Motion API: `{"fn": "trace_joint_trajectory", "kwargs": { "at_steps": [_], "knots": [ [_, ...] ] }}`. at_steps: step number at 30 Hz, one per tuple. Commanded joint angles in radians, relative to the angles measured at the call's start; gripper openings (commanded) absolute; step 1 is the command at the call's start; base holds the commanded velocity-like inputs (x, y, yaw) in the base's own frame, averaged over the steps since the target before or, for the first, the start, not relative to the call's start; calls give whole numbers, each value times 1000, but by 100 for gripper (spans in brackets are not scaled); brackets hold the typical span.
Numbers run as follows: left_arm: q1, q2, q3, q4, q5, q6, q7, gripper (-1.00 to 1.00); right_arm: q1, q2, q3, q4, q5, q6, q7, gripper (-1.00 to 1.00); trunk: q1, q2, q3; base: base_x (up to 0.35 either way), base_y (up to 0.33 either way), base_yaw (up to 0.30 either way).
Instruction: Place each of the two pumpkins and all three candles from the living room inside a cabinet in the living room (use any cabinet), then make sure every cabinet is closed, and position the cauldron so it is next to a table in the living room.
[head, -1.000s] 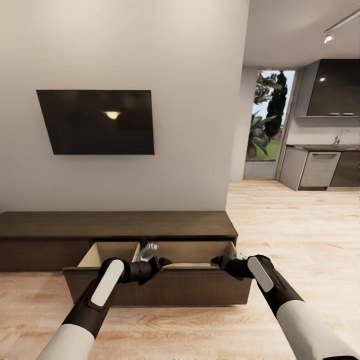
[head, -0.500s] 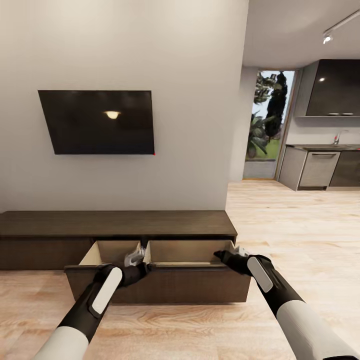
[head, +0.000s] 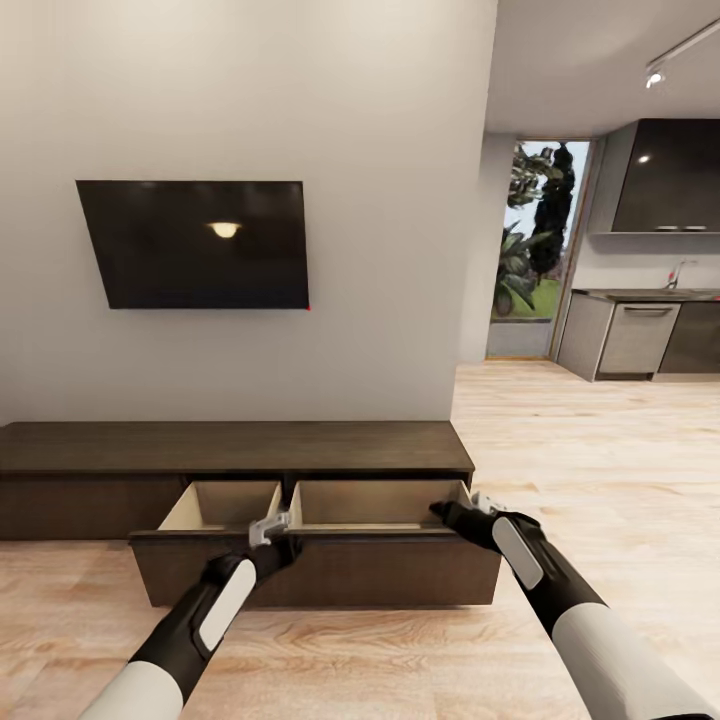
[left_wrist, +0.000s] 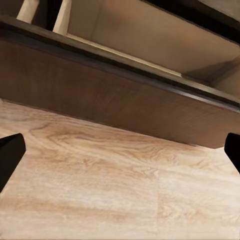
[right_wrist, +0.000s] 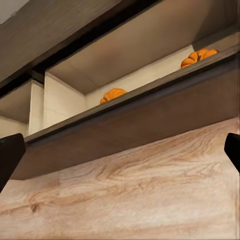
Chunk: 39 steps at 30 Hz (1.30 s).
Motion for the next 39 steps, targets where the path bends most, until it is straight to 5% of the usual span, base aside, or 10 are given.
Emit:
{"fn": "trace_joint_trajectory", "kwargs": {
  "at_steps": [1,11,13,14,17,26,30,33,39],
  "knots": [
    [0,0,-6,12,6,-16,8,100,-1,-2,9,-1,-2,0,-8,100,0,-1,-1,0,0,0],
    [0,8,-74,42,-3,-130,6,100,5,-1,19,11,22,-49,-2,100,0,-1,-1,0,0,0],
    [0,8,-79,59,-3,-155,5,100,7,0,20,14,54,-56,-4,100,0,-1,-1,0,0,0],
    [0,7,-83,76,-3,-180,5,100,17,3,20,28,127,-101,-2,100,0,-1,-1,0,0,0],
    [0,7,-85,85,-3,-191,5,100,32,4,20,49,161,-162,0,100,0,-1,-1,0,0,0],
    [0,6,-91,115,-3,-239,2,100,36,4,21,79,171,-190,1,100,0,-1,-1,0,0,0],
    [0,4,-144,162,-27,-310,2,100,36,7,27,138,187,-236,0,100,0,-1,-1,0,0,0],
    [0,-1,-190,210,-34,-408,3,100,36,32,63,221,210,-318,-1,100,0,-1,-1,0,0,0],
    [0,-8,-215,311,-40,-518,3,100,36,84,119,374,233,-494,-6,100,0,-1,-1,0,0,0]
  ]
}}
